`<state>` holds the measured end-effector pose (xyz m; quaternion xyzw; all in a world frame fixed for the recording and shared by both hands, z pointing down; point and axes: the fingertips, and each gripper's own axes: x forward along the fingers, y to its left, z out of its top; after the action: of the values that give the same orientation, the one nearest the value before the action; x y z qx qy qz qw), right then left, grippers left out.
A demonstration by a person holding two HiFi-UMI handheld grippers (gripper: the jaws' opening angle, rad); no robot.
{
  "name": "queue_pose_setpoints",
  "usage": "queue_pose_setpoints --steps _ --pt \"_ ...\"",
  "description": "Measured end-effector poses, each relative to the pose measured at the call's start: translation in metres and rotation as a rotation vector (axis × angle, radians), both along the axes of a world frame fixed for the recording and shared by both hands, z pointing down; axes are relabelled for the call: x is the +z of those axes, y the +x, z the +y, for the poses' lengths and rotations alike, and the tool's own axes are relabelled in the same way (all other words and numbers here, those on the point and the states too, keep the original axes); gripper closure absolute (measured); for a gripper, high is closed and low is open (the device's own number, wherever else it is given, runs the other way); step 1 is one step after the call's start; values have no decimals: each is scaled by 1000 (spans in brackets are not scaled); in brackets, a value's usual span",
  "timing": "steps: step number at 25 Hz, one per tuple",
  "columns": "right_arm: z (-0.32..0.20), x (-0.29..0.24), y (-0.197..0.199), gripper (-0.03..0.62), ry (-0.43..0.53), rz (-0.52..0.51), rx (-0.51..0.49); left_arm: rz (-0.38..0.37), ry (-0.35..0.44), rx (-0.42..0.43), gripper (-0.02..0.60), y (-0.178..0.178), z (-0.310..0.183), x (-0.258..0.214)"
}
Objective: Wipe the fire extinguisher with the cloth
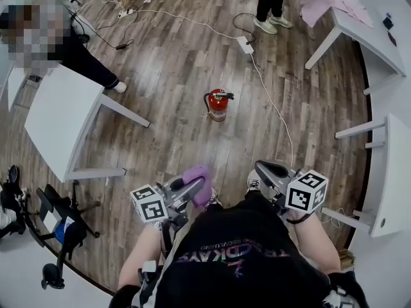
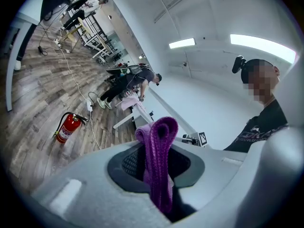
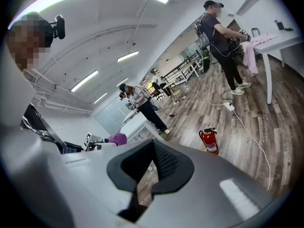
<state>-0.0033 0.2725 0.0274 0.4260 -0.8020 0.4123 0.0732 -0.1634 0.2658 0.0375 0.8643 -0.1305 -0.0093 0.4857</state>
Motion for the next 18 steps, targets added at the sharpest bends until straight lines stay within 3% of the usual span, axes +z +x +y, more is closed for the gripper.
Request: queue_pose_setpoints --steps 11,18 --pt "-43 2 99 589 -3 -41 -144 -10 -5 -212 511 83 -35 -12" --pt "-75 22 135 588 -29 -21 -227 -6 -28 -344 511 104 -52 -1"
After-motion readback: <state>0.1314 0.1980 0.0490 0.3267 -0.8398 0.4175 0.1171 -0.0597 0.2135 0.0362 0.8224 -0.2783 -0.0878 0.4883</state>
